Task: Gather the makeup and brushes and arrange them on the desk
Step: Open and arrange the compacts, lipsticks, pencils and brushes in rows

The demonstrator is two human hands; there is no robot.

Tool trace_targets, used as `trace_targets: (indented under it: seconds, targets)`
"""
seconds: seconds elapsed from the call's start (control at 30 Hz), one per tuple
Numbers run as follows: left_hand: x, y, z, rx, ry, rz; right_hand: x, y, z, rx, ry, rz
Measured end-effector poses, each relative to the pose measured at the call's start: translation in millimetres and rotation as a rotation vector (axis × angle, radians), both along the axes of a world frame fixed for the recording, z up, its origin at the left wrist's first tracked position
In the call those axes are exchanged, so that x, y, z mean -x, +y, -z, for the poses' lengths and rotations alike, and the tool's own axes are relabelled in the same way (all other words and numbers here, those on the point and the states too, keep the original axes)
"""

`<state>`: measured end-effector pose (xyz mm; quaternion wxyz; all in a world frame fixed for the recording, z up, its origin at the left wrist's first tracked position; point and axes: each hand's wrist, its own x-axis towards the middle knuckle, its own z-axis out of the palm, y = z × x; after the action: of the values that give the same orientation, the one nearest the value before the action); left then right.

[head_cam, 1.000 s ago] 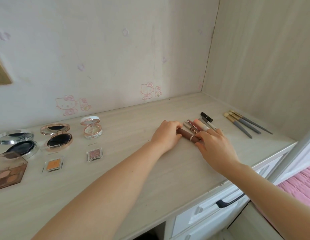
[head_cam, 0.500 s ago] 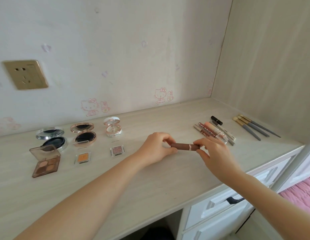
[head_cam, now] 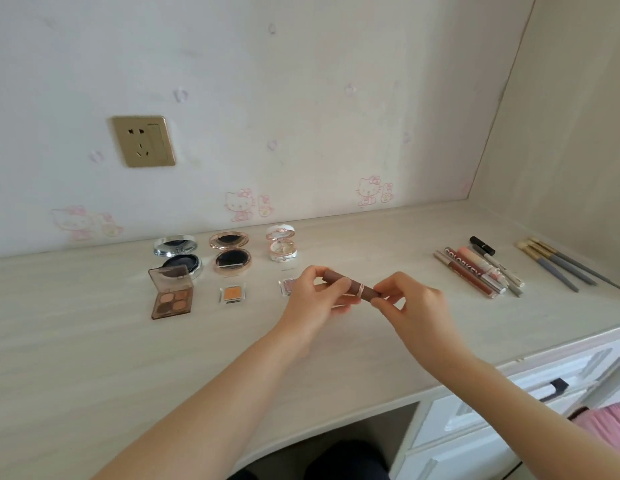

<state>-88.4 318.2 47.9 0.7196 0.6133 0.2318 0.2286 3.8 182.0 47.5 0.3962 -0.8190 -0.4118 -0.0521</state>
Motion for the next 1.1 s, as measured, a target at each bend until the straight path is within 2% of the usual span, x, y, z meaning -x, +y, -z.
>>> trace_targets:
  seconds: [0.17, 0.33, 0.5, 0.73, 0.8, 0.87, 0.93, 1.0, 1.1]
  targets:
    - [13.2, 5.8, 5.4, 0.157, -0.046, -0.075, 18.0, 17.6, -4.1, -0.061, 0.058, -0.033]
    - [24.8, 9.6, 5.7, 0.317, -0.117, -0.114, 34.0, 33.3, -0.8, -0.066, 0.022, -0.076]
    - [40.2, 21.1, 6.0, 0.244, -0.084, -0.138, 45.2, 45.7, 9.9, 0.013, -0.12, -0.118]
    - [62.3, 38.9, 16.0, 0.159, -0.041, -0.187, 57.9, 63.6, 17.0, 0.071, -0.14, -0.223]
    - [68.9, 43.6, 14.4, 0.031, -0.013, -0.21, 59.4, 67.4, 17.8, 0.081, -0.146, -0.218]
    - [76.6, 50.3, 14.1, -0.269, 0.083, -0.219, 57.2, 71.7, 16.3, 0.028, -0.07, -0.179]
    - [85.7, 56.7, 15.5, -0.57, 0.166, -0.197, 54.4, 75.2, 12.8, -0.005, 0.109, -0.174]
    - [94.6, 61.4, 19.1, -0.788, 0.176, -0.165, 55.7, 77.9, 10.4, 0.042, 0.221, -0.248]
    - [103.7, 66.9, 24.1, -1.026, 0.139, -0.111, 62.0, 80.9, 15.6, 0.103, 0.203, -0.368]
